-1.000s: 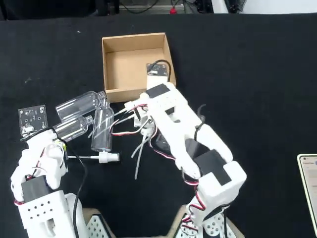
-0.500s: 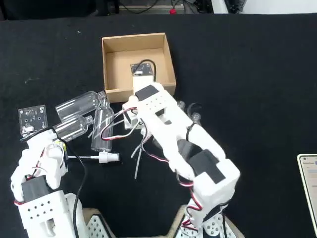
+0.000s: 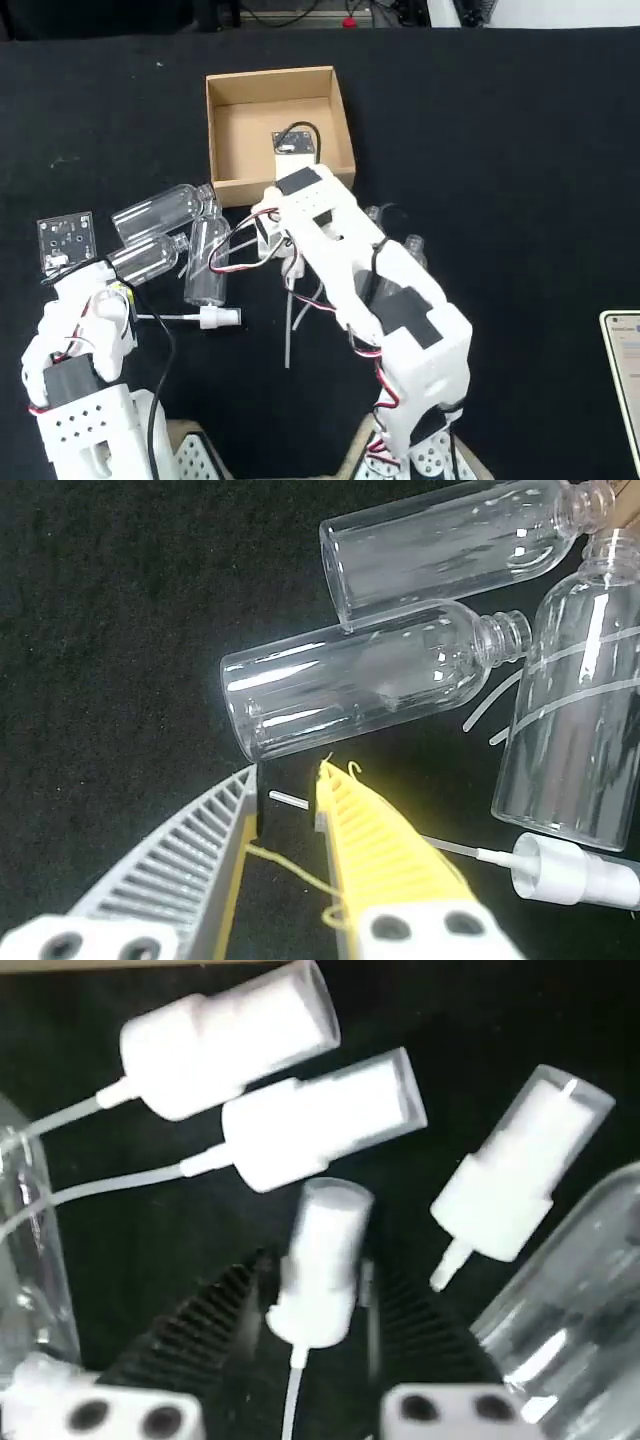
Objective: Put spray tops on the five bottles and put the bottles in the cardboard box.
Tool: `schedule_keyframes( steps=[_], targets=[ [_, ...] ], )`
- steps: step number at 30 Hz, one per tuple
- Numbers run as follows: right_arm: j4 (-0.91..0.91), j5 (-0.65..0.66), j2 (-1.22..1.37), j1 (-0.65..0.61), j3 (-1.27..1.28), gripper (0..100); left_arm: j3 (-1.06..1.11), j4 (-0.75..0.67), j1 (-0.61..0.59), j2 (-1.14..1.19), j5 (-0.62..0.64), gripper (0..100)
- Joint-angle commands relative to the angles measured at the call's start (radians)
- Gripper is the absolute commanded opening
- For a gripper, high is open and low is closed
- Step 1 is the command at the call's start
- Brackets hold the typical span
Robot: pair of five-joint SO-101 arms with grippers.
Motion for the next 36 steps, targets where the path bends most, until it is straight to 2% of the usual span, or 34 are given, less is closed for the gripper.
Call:
schedule_keyframes(
  steps=[1,7,14,20,26,32,36],
  targets=[
    [0.084,0.078,-0.013,0.014,-0.091,2.8,-0.019,-0.006,-0.007,-0.009,0.009,11],
    [0.146,0.094,-0.005,-0.012,-0.105,9.0,-0.019,-0.006,-0.007,-0.009,0.009,11],
    [0.147,0.095,-0.004,-0.150,-0.101,12.8,-0.019,-0.006,-0.008,-0.009,0.008,11],
    [0.153,0.095,0.059,-0.110,-0.101,22.6,-0.016,-0.006,-0.008,-0.009,0.006,11],
    [0.158,0.130,0.044,-0.126,-0.050,20.8,-0.016,-0.006,-0.008,-0.009,0.006,11],
    [0.029,0.133,-0.062,-0.126,0.096,17.4,-0.015,-0.006,-0.010,-0.009,0.006,11],
    [0.018,0.201,-0.070,-0.124,0.113,14.9,-0.016,-0.006,-0.008,-0.009,0.008,11]
  ],
)
